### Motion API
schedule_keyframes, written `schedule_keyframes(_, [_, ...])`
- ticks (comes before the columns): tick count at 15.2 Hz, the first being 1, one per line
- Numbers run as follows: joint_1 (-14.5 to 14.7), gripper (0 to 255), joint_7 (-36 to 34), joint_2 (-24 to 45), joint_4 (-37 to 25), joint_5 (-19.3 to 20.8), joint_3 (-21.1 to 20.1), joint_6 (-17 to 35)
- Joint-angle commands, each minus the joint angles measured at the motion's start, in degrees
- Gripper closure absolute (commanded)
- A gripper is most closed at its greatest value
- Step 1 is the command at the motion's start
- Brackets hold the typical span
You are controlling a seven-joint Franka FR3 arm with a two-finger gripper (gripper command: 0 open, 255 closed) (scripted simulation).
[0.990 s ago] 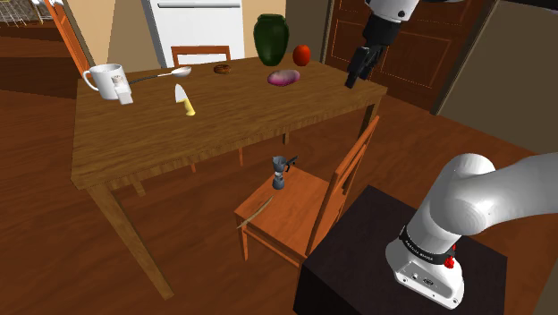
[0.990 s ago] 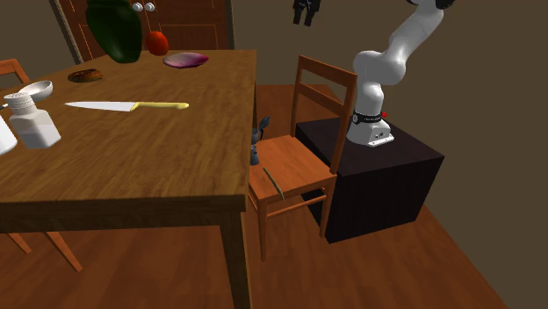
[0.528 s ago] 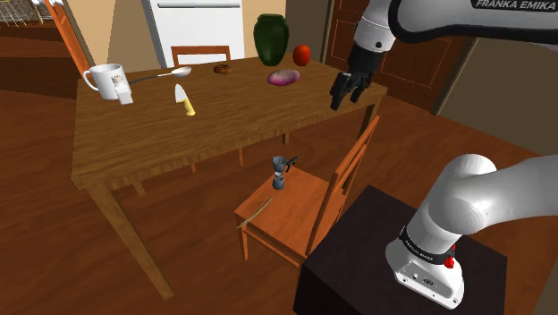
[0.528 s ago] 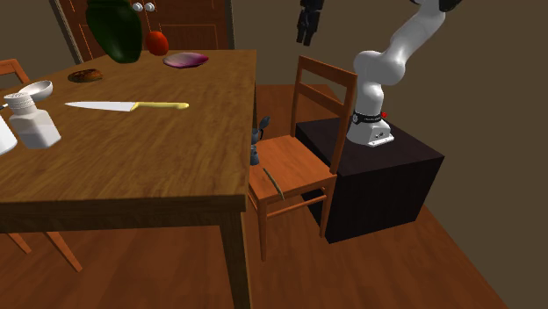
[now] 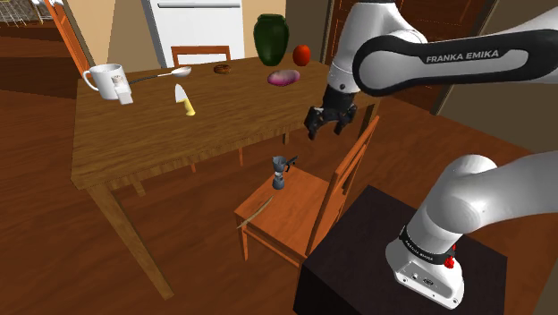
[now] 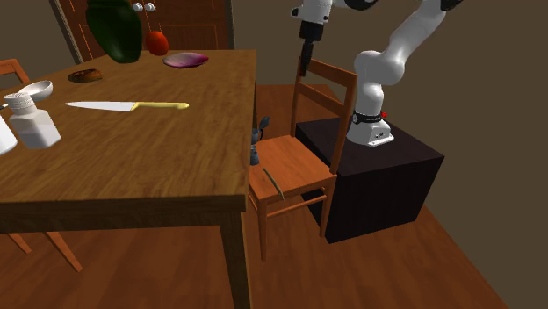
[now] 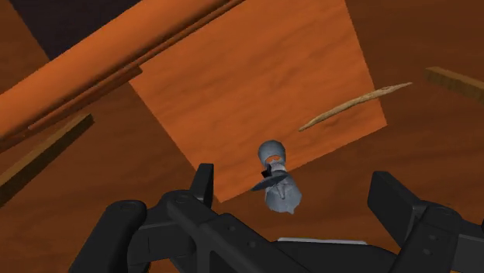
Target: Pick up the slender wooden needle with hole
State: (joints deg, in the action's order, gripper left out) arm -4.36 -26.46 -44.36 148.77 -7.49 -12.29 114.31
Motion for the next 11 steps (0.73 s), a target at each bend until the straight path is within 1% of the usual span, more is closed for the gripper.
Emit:
schedule_keyframes(1, [-0.6, 0, -5.3, 2.3, 1.5, -1.5, -2.8, 3.5])
schedule_keyframes(7, [-3.2, 0, -20.7, 12.2, 3.1, -4.8, -11.5, 14.2])
schedule_keyframes(11, [-6.3, 0, -31.9, 21.2, 2.0, -4.7, -17.7, 21.6])
